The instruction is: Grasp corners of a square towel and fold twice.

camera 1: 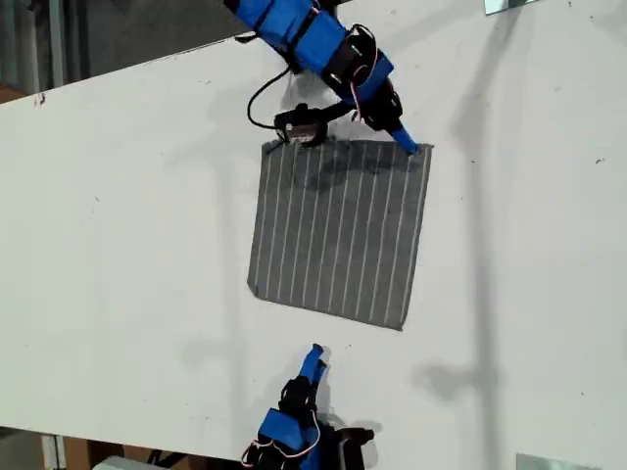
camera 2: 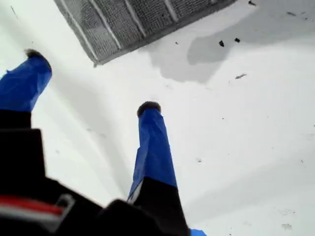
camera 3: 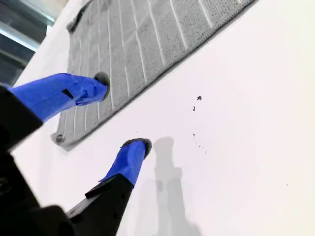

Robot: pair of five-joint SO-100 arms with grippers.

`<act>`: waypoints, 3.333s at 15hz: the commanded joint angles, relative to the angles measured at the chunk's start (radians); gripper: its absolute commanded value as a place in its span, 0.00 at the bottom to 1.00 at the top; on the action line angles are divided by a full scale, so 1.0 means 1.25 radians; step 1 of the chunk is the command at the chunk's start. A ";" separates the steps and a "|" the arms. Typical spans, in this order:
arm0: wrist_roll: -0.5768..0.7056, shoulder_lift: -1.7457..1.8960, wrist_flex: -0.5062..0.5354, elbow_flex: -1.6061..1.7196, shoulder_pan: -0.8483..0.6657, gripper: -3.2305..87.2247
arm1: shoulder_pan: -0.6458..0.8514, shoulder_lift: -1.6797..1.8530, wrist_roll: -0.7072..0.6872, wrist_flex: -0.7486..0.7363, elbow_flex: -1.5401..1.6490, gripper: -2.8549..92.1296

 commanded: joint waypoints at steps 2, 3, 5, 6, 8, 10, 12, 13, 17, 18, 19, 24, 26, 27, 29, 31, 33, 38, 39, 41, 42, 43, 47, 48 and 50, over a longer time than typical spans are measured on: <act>-0.018 0.005 -0.010 0.002 0.017 0.29 | -0.026 -0.136 -0.025 -0.158 -0.103 0.44; -0.025 0.005 -0.012 0.002 0.022 0.29 | -0.017 -0.187 -0.054 -0.160 -0.147 0.43; -0.032 0.005 -0.012 0.002 0.028 0.28 | 0.018 -0.255 -0.120 -0.189 -0.202 0.43; -0.038 0.005 -0.012 0.002 0.032 0.28 | 0.028 -0.280 -0.135 -0.191 -0.216 0.43; -0.043 0.005 -0.011 0.002 0.044 0.28 | 0.036 -0.303 -0.137 -0.200 -0.215 0.42; -0.044 0.005 -0.012 0.002 0.045 0.28 | 0.059 -0.340 -0.155 -0.217 -0.215 0.41; -0.050 0.005 -0.013 0.002 0.055 0.28 | 0.067 -0.364 -0.156 -0.217 -0.215 0.36; -0.052 0.005 -0.013 0.002 0.056 0.28 | 0.074 -0.367 -0.156 -0.216 -0.217 0.32; -0.063 0.005 -0.022 0.002 0.061 0.29 | 0.098 -0.372 -0.178 -0.206 -0.226 0.19; -0.070 0.005 -0.025 0.002 0.069 0.29 | 0.106 -0.373 -0.189 -0.188 -0.237 0.19; -0.070 0.005 -0.032 0.002 0.077 0.29 | 0.119 -0.374 -0.216 -0.161 -0.259 0.31; -0.066 0.005 -0.036 0.002 0.090 0.28 | 0.139 -0.400 -0.288 -0.059 -0.385 0.43; -0.064 0.005 -0.038 0.002 0.090 0.28 | 0.139 -0.400 -0.286 -0.049 -0.378 0.42; -0.064 0.005 -0.042 0.002 0.091 0.28 | 0.144 -0.404 -0.280 -0.038 -0.373 0.36; -0.065 0.005 -0.048 0.004 0.097 0.28 | 0.148 -0.405 -0.260 -0.028 -0.369 0.19; -0.067 0.005 -0.047 0.004 0.098 0.28 | 0.153 -0.409 -0.245 -0.017 -0.363 0.03; -0.070 0.005 -0.050 0.004 0.101 0.28 | 0.146 -0.409 -0.245 -0.016 -0.367 0.03; -0.081 0.005 -0.056 0.004 0.104 0.28 | 0.104 -0.401 -0.212 0.145 -0.474 0.03; -0.088 0.005 -0.067 0.004 0.112 0.27 | 0.096 -0.391 -0.199 0.180 -0.488 0.03; -0.157 0.005 -0.118 0.002 0.151 0.26 | 0.090 -0.384 -0.193 0.194 -0.487 0.03; -0.204 0.005 -0.163 0.002 0.196 0.27 | 0.091 -0.388 -0.194 0.191 -0.487 0.03; -0.249 -0.020 -0.217 0.001 0.234 0.27 | 0.093 -0.393 -0.198 0.185 -0.486 0.03; -0.229 -0.648 -0.353 -0.325 0.253 0.27 | 0.108 -0.404 -0.209 0.169 -0.477 0.03; -0.218 -0.809 -0.314 -0.452 0.253 0.27 | 0.110 -0.403 -0.211 0.169 -0.477 0.03; -0.272 -0.972 -0.308 -0.519 0.260 0.26 | 0.110 -0.403 -0.211 0.169 -0.477 0.03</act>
